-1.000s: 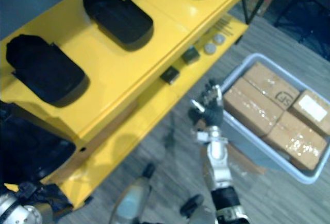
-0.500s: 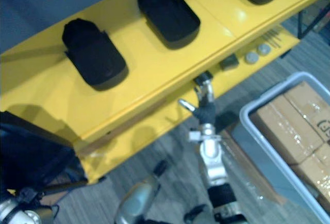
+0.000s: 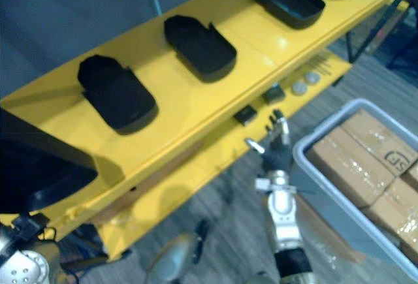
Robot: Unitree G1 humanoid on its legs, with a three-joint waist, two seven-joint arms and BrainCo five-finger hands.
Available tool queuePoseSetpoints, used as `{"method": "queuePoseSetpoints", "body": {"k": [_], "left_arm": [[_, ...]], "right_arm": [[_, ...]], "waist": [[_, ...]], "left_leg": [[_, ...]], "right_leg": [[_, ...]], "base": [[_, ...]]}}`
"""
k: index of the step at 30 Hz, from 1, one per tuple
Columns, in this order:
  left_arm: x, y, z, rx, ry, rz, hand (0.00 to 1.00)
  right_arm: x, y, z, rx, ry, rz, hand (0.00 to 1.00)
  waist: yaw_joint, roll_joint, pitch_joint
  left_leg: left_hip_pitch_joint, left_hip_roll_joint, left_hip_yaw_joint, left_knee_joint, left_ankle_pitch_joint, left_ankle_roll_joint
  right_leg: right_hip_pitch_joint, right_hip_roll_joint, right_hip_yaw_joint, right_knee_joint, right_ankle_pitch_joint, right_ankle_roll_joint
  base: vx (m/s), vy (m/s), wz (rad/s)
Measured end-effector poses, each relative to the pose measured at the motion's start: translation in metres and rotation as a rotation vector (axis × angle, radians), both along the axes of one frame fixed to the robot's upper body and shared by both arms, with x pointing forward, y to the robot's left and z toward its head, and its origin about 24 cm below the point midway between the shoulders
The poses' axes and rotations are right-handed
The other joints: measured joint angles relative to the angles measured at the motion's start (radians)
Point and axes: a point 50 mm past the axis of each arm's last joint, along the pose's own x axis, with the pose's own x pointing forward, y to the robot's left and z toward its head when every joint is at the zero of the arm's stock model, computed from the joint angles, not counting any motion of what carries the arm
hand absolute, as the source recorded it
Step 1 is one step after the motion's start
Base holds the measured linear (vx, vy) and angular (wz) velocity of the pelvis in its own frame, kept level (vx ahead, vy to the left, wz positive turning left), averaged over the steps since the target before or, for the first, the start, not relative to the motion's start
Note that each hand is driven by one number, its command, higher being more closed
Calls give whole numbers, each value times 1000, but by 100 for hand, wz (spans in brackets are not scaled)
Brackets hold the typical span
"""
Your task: Walk over and take plastic housings, then place them on the shelf
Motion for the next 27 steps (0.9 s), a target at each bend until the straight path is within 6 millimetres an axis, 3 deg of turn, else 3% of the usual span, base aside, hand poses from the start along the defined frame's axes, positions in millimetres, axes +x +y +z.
{"method": "queuePoseSetpoints", "body": {"k": [1,3,4,5,6,7,10,14,15,16,17,18,19,20,21,23,27], "left_arm": [[-1,2,1,11,13,7,100],[1,3,2,36,38,17,100],[2,4,3,47,44,22,100],[6,5,6,52,38,30,100],[9,5,8,51,30,33,100],[17,7,9,45,27,48,100],[31,7,9,14,29,36,100],[37,0,7,20,50,-15,100],[35,-1,6,23,58,-21,100],[31,-3,6,27,63,-26,100],[29,-4,5,12,57,-24,100],[31,-10,-1,-29,67,-46,100],[33,-15,-5,-52,77,-60,100],[32,-15,-5,-58,80,-58,100],[33,-16,-6,-65,81,-53,100],[33,-17,-7,-71,88,-43,100],[37,-21,-5,-57,95,-37,100]], "right_arm": [[0,-1,1,1,-5,0,0],[-1,-5,1,17,-7,-4,0],[-1,-6,1,21,-8,-2,0],[-2,-10,3,28,-21,-4,0],[-2,-13,6,26,-36,-8,0],[-3,-19,11,22,-58,-29,0],[-10,-32,19,20,-99,-81,0],[-32,-42,32,5,-164,-125,0],[-35,-42,39,-1,-199,-120,0],[-35,-41,46,-6,-232,-102,0],[-34,-41,52,-15,-256,-91,0],[-33,-46,60,-34,-284,-79,0],[-32,-52,66,-62,-302,-79,0],[-31,-52,68,-72,-310,-70,0],[-30,-50,71,-75,-325,-33,0],[-29,-40,74,-61,-350,43,0],[-22,18,87,-58,-430,258,0]], "waist": [[0,-2,-1],[-9,-3,-4],[-14,6,-6],[-23,3,-14],[-23,-1,-16],[-24,-2,-17],[-63,-3,-18],[-81,-12,-23],[-78,-41,-40],[-76,-77,-65],[-73,-79,-68],[-85,-31,-66],[-86,-2,-71],[-86,9,-74],[-86,21,-81],[-95,37,-89],[-99,42,-88]], "left_leg": [[25,7,5,0,-14,4],[73,26,-7,-14,-20,19],[73,34,-19,-14,-24,22],[71,49,-41,-19,-24,23],[68,58,-50,-25,-24,23],[53,68,-65,-23,-28,18],[23,71,-153,-8,-39,0],[43,75,-245,-1,-70,-51],[48,73,-251,-8,-75,-84],[34,69,-240,-2,-100,-115],[31,93,-215,6,-112,-129],[8,165,-157,8,-101,-137],[22,202,-131,-39,-55,-173],[36,211,-122,-78,-34,-189],[62,219,-89,-145,7,-190],[86,221,-71,-183,30,-186],[103,204,-87,-175,43,-176]], "right_leg": [[-32,-12,44,84,45,-54],[-85,-13,115,181,115,-85],[-104,1,132,190,77,-86],[-130,43,160,152,-4,-84],[-152,72,181,87,-27,-83],[-189,119,244,-43,-26,-81],[-232,174,407,-223,-7,-61],[-213,211,497,-245,8,-38],[-192,219,487,-249,34,-57],[-176,209,465,-253,32,-27],[-165,211,439,-259,21,31],[-147,250,389,-265,12,1],[-148,271,372,-267,6,-12],[-149,275,369,-268,3,-17],[-148,277,368,-268,0,-22],[-123,276,343,-277,-6,-32],[-42,268,254,-292,-17,-40]], "base": [[84,122,-28],[114,57,-10],[122,44,12],[94,32,20],[95,18,27],[74,-8,24],[85,-101,69],[141,-271,81],[178,-435,61],[178,-467,48],[165,-538,61],[148,-457,57],[134,-394,56],[119,-224,20],[122,-161,12],[123,-113,28],[71,-32,62]]}}
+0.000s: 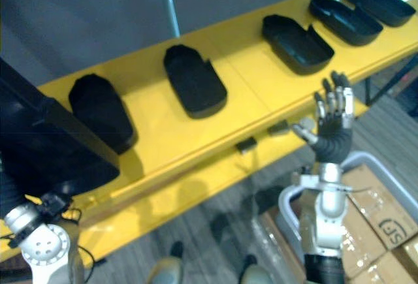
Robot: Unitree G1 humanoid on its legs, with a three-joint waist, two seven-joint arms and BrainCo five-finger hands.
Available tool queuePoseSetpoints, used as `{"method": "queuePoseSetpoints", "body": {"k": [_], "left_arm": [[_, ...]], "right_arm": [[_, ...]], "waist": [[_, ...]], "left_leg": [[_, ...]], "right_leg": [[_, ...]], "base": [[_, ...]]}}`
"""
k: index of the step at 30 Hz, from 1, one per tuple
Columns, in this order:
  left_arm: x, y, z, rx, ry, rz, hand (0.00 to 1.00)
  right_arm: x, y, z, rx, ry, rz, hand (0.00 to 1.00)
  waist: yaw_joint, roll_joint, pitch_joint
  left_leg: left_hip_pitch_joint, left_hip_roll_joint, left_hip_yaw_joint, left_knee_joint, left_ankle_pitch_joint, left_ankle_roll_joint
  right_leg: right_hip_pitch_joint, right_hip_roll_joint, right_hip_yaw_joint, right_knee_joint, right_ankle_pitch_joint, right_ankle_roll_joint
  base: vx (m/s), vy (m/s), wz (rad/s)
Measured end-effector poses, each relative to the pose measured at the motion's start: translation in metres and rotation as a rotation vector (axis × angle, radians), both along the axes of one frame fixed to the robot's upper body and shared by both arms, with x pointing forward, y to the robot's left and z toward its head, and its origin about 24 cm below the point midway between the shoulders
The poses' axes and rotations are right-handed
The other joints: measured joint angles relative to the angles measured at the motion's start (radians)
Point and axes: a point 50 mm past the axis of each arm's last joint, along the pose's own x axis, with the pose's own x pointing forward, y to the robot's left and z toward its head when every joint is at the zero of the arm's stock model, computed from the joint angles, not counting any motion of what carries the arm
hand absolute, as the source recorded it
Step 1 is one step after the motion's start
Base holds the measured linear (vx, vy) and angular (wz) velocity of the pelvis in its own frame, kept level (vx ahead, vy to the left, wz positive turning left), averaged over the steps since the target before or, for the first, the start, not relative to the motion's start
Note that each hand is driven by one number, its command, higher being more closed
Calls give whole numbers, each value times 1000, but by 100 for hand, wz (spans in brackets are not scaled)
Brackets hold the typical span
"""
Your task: Walk over and take plastic housings, then place them on the shelf
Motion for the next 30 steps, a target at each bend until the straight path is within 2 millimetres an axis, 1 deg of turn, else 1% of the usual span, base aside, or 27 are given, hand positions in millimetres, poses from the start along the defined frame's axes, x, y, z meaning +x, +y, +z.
{"method": "queuePoseSetpoints", "body": {"k": [1,3,4,7,9,11,13,15,17,18,21,22,23,24,25,26,27,28,30], "left_arm": [[1,0,-1,3,14,4,100],[2,0,-3,17,51,12,100],[0,1,-5,25,65,16,100],[-9,13,-7,40,90,75,100],[-12,18,-6,50,94,96,100],[-12,20,-3,74,95,95,100],[-12,20,1,111,100,83,100],[-11,22,3,153,124,102,100],[-11,29,4,167,153,130,100],[-9,38,2,168,186,164,100],[7,74,-16,122,337,249,100],[13,90,-27,78,409,293,100],[15,98,-32,52,442,311,100],[15,116,-43,3,508,365,100],[15,124,-48,-25,536,392,100],[15,138,-57,-83,571,434,100],[13,147,-61,-118,587,463,100],[11,155,-63,-151,594,483,100],[6,171,-59,-173,601,529,100]], "right_arm": [[3,20,10,-30,-43,47,0],[5,38,21,-57,-93,81,0],[6,41,25,-51,-108,81,0],[8,39,27,-31,-108,63,0],[8,39,26,-30,-96,63,0],[8,39,21,-39,-69,55,0],[5,36,8,-53,-6,16,0],[4,32,-3,-70,50,-27,0],[3,24,-10,-81,84,-91,0],[2,15,-11,-92,90,-148,0],[-1,-18,-14,-113,115,-291,0],[-4,-34,-18,-129,145,-346,0],[-6,-41,-20,-134,158,-369,0],[-10,-55,-23,-147,182,-407,0],[-12,-63,-23,-160,193,-432,0],[-17,-77,-25,-171,218,-480,0],[-20,-86,-26,-171,231,-512,0],[-22,-92,-25,-166,236,-530,0],[-27,-100,-28,-158,256,-543,0]], "waist": [[20,0,0],[39,-4,1],[50,-8,-2],[54,-13,-5],[54,-15,-6],[51,-22,-12],[48,-42,-31],[47,-55,-39],[39,-60,-42],[32,-57,-42],[4,-38,-44],[-16,-35,-43],[-24,-35,-43],[-43,-35,-43],[-49,-34,-44],[-64,-34,-43],[-70,-34,-43],[-71,-34,-43],[-92,-29,-43]], "left_leg": [[3,-9,-9,-13,10,0],[4,-33,-29,-37,37,12],[5,-47,-31,-61,57,17],[4,-70,-48,-116,99,28],[3,-72,-37,-124,106,31],[4,-70,-6,-134,113,38],[5,-70,15,-149,122,39],[5,-69,35,-151,125,35],[3,-68,55,-155,127,38],[1,-65,75,-163,134,40],[2,-60,122,-183,144,43],[4,-60,133,-187,145,44],[6,-58,143,-188,145,43],[6,-57,155,-190,145,44],[8,-55,165,-194,146,43],[16,-54,175,-199,147,43],[27,-53,186,-203,147,43],[41,-51,203,-211,147,43],[57,-50,220,-219,146,43]], "right_leg": [[9,-8,-21,0,-4,2],[34,-29,-57,-10,-13,9],[46,-40,-82,-18,-16,13],[67,-58,-115,-48,-17,23],[67,-62,-117,-56,-11,33],[67,-66,-116,-61,-3,43],[65,-68,-109,-77,13,49],[63,-68,-97,-93,24,51],[48,-68,-74,-98,33,52],[29,-68,-54,-98,41,52],[-11,-69,-6,-100,59,53],[-18,-70,8,-99,62,54],[-23,-70,15,-99,64,54],[-33,-69,30,-99,67,54],[-39,-68,38,-98,69,53],[-41,-68,51,-98,71,54],[-41,-68,62,-97,71,54],[-41,-67,73,-96,71,54],[-41,-66,91,-95,70,53]], "base": [[27,-9,54],[1,10,72],[-14,20,88],[-35,35,55],[-56,37,5],[-52,33,0],[-11,32,-5],[12,25,-18],[-2,18,-31],[-22,22,-46],[-26,22,-45],[-16,17,-31],[-9,11,-30],[-4,6,-31],[6,4,-33],[13,2,-31],[17,2,-37],[15,-2,-35],[1,-2,-26]]}}
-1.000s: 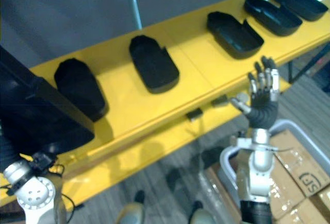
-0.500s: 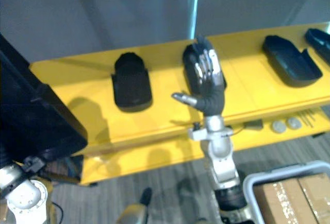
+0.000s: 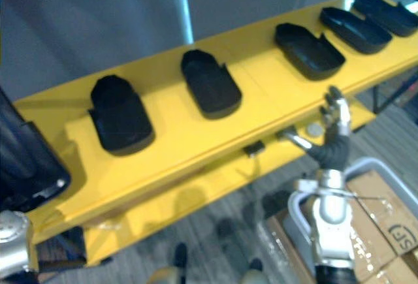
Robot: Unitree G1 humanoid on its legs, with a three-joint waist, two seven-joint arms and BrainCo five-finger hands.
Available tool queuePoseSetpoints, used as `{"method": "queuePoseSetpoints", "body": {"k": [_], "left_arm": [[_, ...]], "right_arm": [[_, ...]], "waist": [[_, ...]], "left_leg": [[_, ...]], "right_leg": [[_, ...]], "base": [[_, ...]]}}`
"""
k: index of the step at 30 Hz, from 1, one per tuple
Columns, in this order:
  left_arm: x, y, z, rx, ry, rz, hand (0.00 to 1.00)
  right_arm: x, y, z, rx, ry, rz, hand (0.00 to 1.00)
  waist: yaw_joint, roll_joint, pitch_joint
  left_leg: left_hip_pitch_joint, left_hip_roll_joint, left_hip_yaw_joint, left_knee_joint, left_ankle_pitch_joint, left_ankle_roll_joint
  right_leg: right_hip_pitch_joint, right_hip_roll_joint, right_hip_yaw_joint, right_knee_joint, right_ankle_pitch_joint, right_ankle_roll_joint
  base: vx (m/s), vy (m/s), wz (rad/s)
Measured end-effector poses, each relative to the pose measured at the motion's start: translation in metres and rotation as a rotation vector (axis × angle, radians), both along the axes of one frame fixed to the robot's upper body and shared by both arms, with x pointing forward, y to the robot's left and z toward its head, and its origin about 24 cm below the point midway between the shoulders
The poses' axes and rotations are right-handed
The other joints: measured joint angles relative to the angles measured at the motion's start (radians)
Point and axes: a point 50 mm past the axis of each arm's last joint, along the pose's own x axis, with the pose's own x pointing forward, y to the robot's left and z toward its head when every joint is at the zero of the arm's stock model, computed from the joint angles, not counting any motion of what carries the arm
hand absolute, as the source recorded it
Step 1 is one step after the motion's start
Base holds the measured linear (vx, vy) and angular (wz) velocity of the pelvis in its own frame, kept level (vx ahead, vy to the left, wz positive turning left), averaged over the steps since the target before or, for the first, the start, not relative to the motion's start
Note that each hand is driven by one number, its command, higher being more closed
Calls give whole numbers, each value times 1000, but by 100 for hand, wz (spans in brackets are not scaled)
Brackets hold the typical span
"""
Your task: Walk over and take plastic housings, then place them on the shelf
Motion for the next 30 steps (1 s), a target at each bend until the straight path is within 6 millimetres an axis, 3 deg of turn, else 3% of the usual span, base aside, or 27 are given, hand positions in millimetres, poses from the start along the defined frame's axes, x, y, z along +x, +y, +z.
{"method": "queuePoseSetpoints", "body": {"k": [6,13,19,30], "left_arm": [[2,27,22,-2,46,24,100],[10,50,32,-51,343,-59,100],[11,58,30,-76,624,-128,100],[11,74,52,-66,895,-172,100]], "right_arm": [[-13,-8,-23,7,116,-32,0],[-20,-18,-46,42,221,-71,0],[-21,-21,-55,51,258,-83,0],[-25,-23,-77,83,353,-121,0]], "waist": [[-21,21,7],[-35,34,8],[-42,37,9],[-34,68,9]], "left_leg": [[1,-1,26,-13,2,2],[1,-1,54,-14,1,3],[4,-1,57,-14,1,3],[3,0,56,-14,2,2]], "right_leg": [[-19,-2,27,11,-1,-1],[-51,-3,56,48,-16,1],[-51,-3,58,55,-20,-2],[-50,-2,55,58,-21,-2]], "base": [[-23,9,-11],[-5,1,-9],[0,0,0],[0,0,0]]}}
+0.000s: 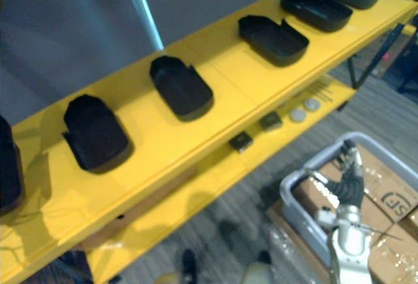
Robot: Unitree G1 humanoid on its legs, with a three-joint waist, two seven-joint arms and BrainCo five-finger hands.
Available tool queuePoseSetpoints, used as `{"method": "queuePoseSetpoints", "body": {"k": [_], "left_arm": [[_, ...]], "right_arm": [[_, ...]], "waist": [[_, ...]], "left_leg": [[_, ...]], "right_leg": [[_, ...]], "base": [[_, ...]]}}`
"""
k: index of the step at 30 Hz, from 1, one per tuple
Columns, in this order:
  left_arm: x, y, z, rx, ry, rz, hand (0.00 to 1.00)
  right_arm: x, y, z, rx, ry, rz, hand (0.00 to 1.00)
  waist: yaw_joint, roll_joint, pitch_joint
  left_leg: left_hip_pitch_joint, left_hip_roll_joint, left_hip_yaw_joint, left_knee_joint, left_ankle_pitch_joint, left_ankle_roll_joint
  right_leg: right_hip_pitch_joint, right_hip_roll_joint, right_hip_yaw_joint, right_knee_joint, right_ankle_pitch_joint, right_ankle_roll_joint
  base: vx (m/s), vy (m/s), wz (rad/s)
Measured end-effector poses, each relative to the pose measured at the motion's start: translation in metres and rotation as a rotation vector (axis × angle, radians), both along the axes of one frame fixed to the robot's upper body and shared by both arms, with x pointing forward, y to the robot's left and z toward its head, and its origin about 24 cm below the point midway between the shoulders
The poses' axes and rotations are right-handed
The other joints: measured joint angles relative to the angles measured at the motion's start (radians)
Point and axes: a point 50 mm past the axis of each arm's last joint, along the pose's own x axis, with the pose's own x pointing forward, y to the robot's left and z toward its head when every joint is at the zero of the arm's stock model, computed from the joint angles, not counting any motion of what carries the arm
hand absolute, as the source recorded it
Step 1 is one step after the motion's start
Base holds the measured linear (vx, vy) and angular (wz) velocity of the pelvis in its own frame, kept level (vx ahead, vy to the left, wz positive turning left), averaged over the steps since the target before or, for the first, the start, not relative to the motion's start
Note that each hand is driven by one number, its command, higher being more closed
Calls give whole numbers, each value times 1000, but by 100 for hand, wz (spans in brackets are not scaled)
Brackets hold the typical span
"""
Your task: Walk over and take plastic housings, then place them on the shelf
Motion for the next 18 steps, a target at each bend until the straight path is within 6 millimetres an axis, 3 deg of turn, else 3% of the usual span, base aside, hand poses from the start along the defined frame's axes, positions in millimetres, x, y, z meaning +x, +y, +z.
{"method": "queuePoseSetpoints", "body": {"k": [14,18], "left_arm": [[-10,8,-2,-16,90,64,100],[-13,10,-3,-6,81,87,100]], "right_arm": [[0,-3,-13,41,51,-43,0],[4,-2,-9,42,33,-40,0]], "waist": [[14,-5,-1],[14,-20,5]], "left_leg": [[-36,1,-25,0,12,-2],[-43,1,-25,0,16,-3]], "right_leg": [[-21,1,-22,2,0,-1],[-35,1,-19,12,-2,-4]], "base": [[-5,1,5],[0,0,0]]}}
